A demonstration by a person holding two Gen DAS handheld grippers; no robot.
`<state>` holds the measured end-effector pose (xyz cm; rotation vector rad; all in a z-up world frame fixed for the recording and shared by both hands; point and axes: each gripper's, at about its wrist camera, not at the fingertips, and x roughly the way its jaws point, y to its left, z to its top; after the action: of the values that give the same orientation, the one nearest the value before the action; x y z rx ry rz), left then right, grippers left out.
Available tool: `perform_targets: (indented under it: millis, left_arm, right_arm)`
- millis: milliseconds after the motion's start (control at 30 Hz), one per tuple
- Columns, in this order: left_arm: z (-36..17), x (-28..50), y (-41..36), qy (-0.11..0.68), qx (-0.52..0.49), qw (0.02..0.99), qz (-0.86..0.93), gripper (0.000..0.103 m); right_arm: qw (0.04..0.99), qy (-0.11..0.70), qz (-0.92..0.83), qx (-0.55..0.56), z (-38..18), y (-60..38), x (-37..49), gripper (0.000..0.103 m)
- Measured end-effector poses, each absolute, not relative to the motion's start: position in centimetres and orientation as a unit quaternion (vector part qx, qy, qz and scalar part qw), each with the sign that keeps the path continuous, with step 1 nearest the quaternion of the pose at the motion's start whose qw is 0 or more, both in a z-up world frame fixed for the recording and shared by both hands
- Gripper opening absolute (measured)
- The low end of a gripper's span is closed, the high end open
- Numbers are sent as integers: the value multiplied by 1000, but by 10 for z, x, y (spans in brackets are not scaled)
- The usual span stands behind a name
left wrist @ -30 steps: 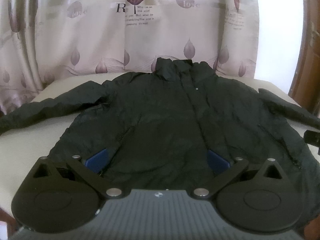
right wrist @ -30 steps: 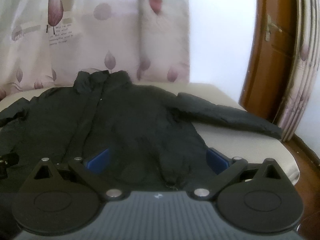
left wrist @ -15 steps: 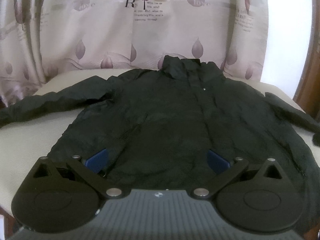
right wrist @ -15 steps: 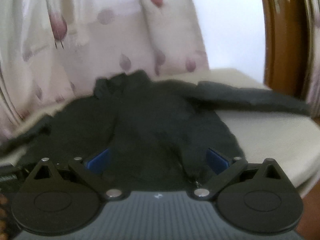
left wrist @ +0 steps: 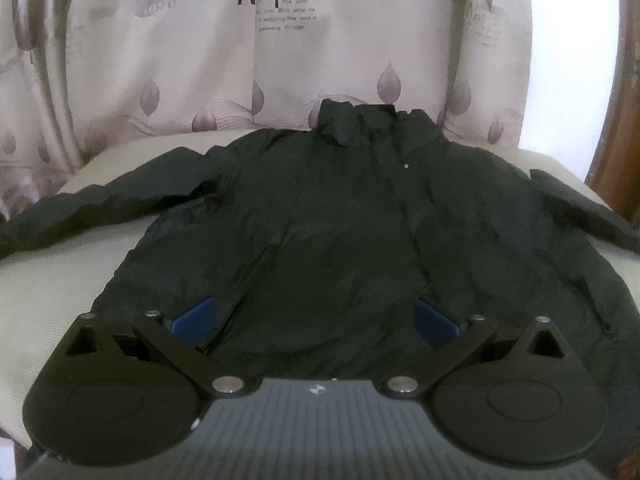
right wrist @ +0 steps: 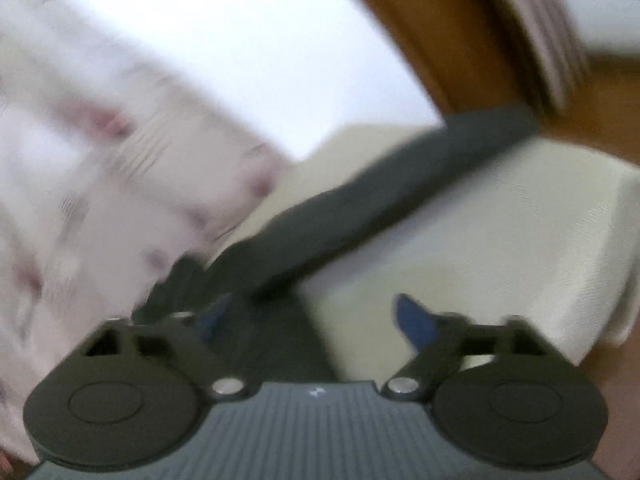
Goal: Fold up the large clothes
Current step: 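Grasp the black jacket sleeve cuff with the right gripper and lift it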
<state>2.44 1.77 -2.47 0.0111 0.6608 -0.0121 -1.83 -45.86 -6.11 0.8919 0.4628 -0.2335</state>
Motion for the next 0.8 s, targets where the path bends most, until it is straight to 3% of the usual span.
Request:
perform_targets:
  millis: [267,600,800]
  left_arm:
    - [-27,38,14,335,4,942,1,103]
    - [-30,52,7,346,17,938,15,103]
    - [-34,57,5,353,21,935,15,103]
  right_arm:
    - [779,198,-150,576,-123,-581,5,67]
    - [751,151,-177,618,-151,-631,50,64]
    - [746,151,-196,618,-151,-641,72,57]
